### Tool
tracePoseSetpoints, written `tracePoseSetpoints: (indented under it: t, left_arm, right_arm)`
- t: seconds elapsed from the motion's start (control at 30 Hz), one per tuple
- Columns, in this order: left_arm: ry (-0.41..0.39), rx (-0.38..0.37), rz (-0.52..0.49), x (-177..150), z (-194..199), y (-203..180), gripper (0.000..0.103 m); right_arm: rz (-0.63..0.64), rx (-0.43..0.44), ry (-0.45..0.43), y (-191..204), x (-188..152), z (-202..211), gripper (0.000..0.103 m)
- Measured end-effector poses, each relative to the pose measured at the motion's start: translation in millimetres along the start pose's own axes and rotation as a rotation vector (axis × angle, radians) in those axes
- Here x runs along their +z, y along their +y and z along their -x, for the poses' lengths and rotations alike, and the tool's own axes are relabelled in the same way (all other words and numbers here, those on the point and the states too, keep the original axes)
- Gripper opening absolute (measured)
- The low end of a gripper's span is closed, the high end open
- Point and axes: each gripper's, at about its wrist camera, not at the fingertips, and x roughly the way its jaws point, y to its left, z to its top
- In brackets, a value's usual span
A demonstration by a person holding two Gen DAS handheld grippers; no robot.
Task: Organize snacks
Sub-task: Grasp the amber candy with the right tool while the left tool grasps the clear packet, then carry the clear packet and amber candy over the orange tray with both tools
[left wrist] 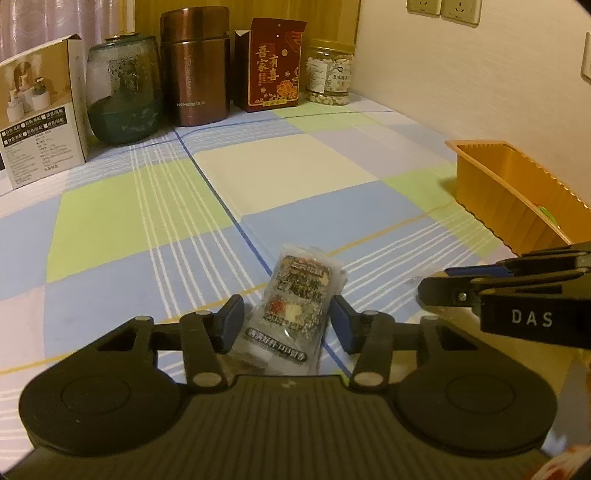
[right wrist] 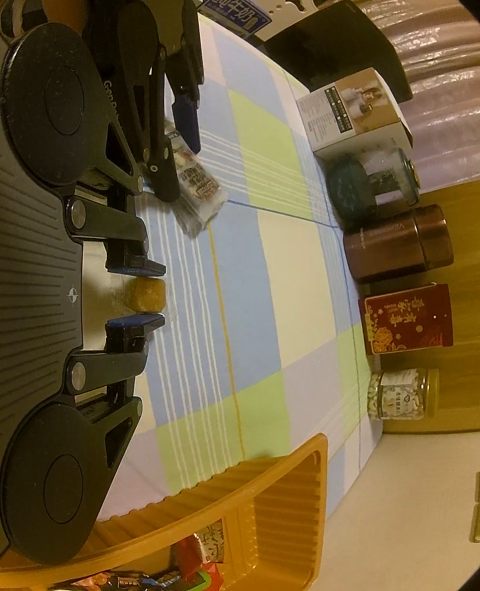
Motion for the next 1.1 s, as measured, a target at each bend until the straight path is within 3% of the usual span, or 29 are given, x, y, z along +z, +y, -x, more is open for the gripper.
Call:
tracePoseSetpoints:
  t: [0.17, 0.67, 0.8, 0.9, 1.1]
  left_arm:
    - [0.034, 0.021, 0.027, -0.4, 5.0, -7.2, 0.038]
    - [0.0, 0.048, 0.054, -1.2, -1.0, -11.5, 0.041]
    - [-0.002, 0.057, 0.066, -2.0, 0.6, -11.4, 0.036]
    - [-0.003, 0.118, 0.099, -3.9, 4.3, -13.1, 0.035]
    - [0.01, 0.122, 0.205, -7.8, 17.7, -4.0, 0.035]
  right_arm:
    - [-0.002, 0.003, 0.003, 0.9, -0.8, -0.6, 0.022]
    - [-0.012, 0.006, 0.009, 0.3, -1.6, -4.3, 0.022]
    - [-0.006, 0.005, 0.007, 1.7, -1.7, -3.9, 0.022]
    - [0.005, 0.0, 0.002, 2.6, -1.5, -2.8, 0.022]
    - [0.025, 0.002, -0.01, 4.6, -2.0, 0.2, 0.022]
